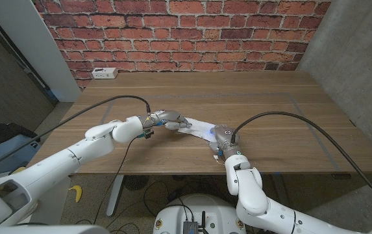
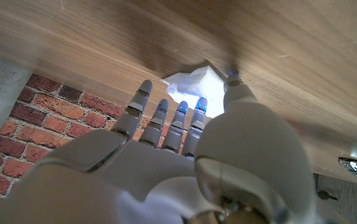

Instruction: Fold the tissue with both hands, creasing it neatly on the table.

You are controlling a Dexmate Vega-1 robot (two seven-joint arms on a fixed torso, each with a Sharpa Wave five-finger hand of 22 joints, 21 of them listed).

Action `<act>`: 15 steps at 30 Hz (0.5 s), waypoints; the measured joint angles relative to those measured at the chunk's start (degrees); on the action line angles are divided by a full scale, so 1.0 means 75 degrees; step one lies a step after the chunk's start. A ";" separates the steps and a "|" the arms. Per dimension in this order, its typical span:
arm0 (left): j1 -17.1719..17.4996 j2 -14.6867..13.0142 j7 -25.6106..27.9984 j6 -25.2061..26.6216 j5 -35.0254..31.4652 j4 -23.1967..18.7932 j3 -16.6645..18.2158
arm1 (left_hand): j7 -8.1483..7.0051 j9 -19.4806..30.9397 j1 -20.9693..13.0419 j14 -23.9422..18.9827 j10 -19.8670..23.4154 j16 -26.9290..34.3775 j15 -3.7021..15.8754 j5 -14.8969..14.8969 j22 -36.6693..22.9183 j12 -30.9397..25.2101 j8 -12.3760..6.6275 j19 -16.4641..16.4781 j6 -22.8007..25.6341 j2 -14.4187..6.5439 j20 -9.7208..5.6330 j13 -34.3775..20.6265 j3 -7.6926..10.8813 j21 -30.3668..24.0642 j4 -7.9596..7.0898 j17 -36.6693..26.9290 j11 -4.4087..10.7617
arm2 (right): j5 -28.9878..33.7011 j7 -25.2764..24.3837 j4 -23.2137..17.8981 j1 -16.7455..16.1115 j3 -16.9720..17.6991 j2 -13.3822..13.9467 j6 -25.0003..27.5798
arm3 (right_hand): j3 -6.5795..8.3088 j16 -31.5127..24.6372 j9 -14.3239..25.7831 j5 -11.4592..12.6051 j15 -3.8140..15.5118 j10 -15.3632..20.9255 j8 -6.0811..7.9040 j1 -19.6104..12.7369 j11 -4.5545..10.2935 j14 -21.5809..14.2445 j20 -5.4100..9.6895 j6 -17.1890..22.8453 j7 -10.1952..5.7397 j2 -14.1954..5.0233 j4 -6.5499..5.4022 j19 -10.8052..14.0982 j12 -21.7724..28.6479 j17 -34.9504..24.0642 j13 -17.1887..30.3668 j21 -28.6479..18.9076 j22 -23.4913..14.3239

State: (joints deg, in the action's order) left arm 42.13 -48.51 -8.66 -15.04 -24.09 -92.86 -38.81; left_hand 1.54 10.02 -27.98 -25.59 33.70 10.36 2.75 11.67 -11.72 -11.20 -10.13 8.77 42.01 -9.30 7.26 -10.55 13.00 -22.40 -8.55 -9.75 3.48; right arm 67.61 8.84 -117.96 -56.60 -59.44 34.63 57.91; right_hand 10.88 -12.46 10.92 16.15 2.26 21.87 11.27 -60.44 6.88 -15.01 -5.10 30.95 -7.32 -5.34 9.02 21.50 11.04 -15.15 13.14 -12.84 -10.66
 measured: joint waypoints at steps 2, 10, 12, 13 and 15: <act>-0.0041 0.0017 -0.0088 0.0002 0.0040 0.0042 -0.0027 | 0.0000 0.0000 0.0030 0.0000 0.0000 0.0000 0.0000 0.0000 0.0000 0.0000 0.0000 0.0000 0.0000 -0.0030 0.0000 0.0000 -0.0020 0.0000 -0.0020 0.0000 0.0000 | 0.0229 0.0195 0.0090 0.0027 -0.0028 -0.0061 0.0057 | 0.0131 -0.0020 0.0000 0.0012 0.0008 0.0147 0.0098 -0.0267 0.0171 -0.0016 0.0113 0.0244 -0.0051 -0.0097 0.0084 0.0057 0.0070 0.0000 -0.0014 0.0000 0.0000; -0.0162 0.0064 -0.0276 -0.0065 0.0150 0.0191 -0.0095 | 0.0000 0.0000 0.0191 -0.0028 0.0000 0.0000 -0.0027 0.0000 -0.0003 0.0000 0.0000 0.0000 0.0000 0.0010 0.0000 0.0001 -0.0032 0.0000 -0.0031 0.0001 0.0000 | 0.0842 0.0453 0.0508 0.0006 0.0003 -0.0322 0.0135 | 0.0361 -0.0969 -0.0046 -0.0418 0.0038 0.1887 0.0583 -0.1106 0.0474 -0.1467 0.0609 0.2241 -0.0077 -0.0294 0.0037 0.0669 0.0578 -0.0446 -0.0012 -0.0248 -0.0021; -0.0186 0.0073 -0.0321 -0.0106 0.0186 0.0224 -0.0105 | 0.0000 -0.0001 0.0191 -0.0028 0.0000 0.0000 -0.0027 0.0000 -0.0005 0.0000 0.0000 0.0000 0.0001 0.0010 0.0000 0.0001 -0.0031 0.0000 -0.0031 0.0001 0.0000 | 0.0932 0.0311 0.0676 -0.0054 0.0074 -0.0423 0.0104 | 0.0361 -0.1240 -0.0046 -0.0528 0.0050 0.2378 0.0750 -0.1230 0.0465 -0.1770 0.0672 0.2796 -0.0004 -0.0386 0.0037 0.0797 0.0730 -0.0659 0.0033 -0.0298 -0.0055; -0.0189 0.0074 -0.0321 -0.0106 0.0186 0.0228 -0.0106 | 0.0000 -0.0001 0.0191 -0.0028 0.0000 0.0000 -0.0027 0.0000 -0.0005 0.0000 0.0000 0.0000 0.0001 0.0010 0.0000 0.0001 -0.0031 -0.0001 -0.0031 0.0001 0.0000 | 0.0942 0.0271 0.0683 -0.0057 0.0078 -0.0427 0.0093 | 0.0361 -0.1366 -0.0044 -0.0576 0.0061 0.2596 0.0846 -0.1339 0.0445 -0.1907 0.0696 0.3038 0.0032 -0.0398 0.0037 0.0839 0.0800 -0.0765 0.0067 -0.0333 -0.0057; -0.0208 0.0079 -0.0352 -0.0143 0.0220 0.0254 -0.0114 | 0.0000 -0.0001 0.0236 -0.0028 0.0000 0.0001 -0.0027 0.0000 -0.0002 0.0000 0.0000 0.0000 0.0001 -0.0026 0.0000 0.0001 -0.0047 -0.0001 -0.0046 0.0001 0.0000 | 0.0960 -0.0017 0.0826 -0.0129 0.0152 -0.0504 0.0021 | 0.0361 -0.1534 -0.0022 -0.0634 0.0070 0.2878 0.0963 -0.1387 0.0428 -0.2095 0.0748 0.3436 0.0134 -0.0446 0.0037 0.0891 0.0900 -0.0920 0.0113 -0.0357 -0.0057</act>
State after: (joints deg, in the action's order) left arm 40.57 -47.92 -11.30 -16.12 -22.44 -90.96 -39.66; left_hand 1.54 10.01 -26.21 -25.80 33.70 10.36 2.54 11.66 -11.74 -11.20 -10.13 8.77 42.02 -9.49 7.26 -10.55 12.65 -22.40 -8.89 -9.74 3.48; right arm 74.81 8.71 -111.76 -57.58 -58.30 30.84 58.07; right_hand 13.59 -23.97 10.76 11.40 2.79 43.45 18.49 -70.84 10.09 -30.72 0.51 56.72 -6.31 -8.68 9.29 28.18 17.79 -22.05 13.98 -15.52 -11.08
